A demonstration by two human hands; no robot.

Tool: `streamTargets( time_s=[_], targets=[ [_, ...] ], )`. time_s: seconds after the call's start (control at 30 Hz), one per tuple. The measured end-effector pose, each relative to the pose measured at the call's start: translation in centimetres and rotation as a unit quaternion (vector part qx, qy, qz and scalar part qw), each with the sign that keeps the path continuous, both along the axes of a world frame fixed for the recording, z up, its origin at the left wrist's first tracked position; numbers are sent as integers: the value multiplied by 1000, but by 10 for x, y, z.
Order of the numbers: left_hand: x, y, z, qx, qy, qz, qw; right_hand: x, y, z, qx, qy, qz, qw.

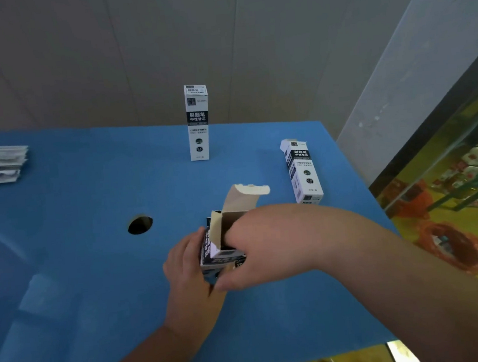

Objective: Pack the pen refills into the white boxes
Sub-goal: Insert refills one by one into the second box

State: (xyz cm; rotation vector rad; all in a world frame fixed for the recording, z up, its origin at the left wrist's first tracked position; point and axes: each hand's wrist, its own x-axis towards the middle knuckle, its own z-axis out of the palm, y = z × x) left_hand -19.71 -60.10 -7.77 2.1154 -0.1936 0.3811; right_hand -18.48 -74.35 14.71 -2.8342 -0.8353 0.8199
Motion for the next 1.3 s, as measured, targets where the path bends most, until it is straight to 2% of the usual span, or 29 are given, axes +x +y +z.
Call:
streamTargets(
  time_s=[0.13,0.23,0.3,0.4,0.43,0.47,0.53,0.6,0.67,0.77,1.03,1.3],
  targets=[
    [0,-3,8,-1,2,10,1000,2,-7,2,19,7,2,1000],
    [0,-1,13,-27,12,15,999,2,-24,7,120,-62,-32,990],
    [0,1,15,-83,29,9,996,0,-41,6,240,-89,-90,962],
    [5,5,14,-166,43,21,985,5,-64,-18,383,-89,-237,888],
    [9,7,14,-179,49,22,982,11,-70,-33,383,-111,-268,877],
    [12,9,13,-180,52,24,982,18,-76,-47,341,-134,-281,887],
    [18,15,12,-167,58,28,984,26,-83,-72,155,-147,-224,951],
    [20,18,11,-163,61,26,984,30,-85,-99,29,-127,-147,981],
    [20,18,12,-161,56,23,985,30,-82,-121,19,-112,-129,985],
    [21,18,10,-157,41,23,986,31,-76,-145,28,-145,-122,982],
    [26,20,5,-145,31,5,989,38,-75,-141,38,-198,-129,971],
    [26,19,4,-137,18,13,990,48,-72,-125,25,-131,-161,978]
  ],
)
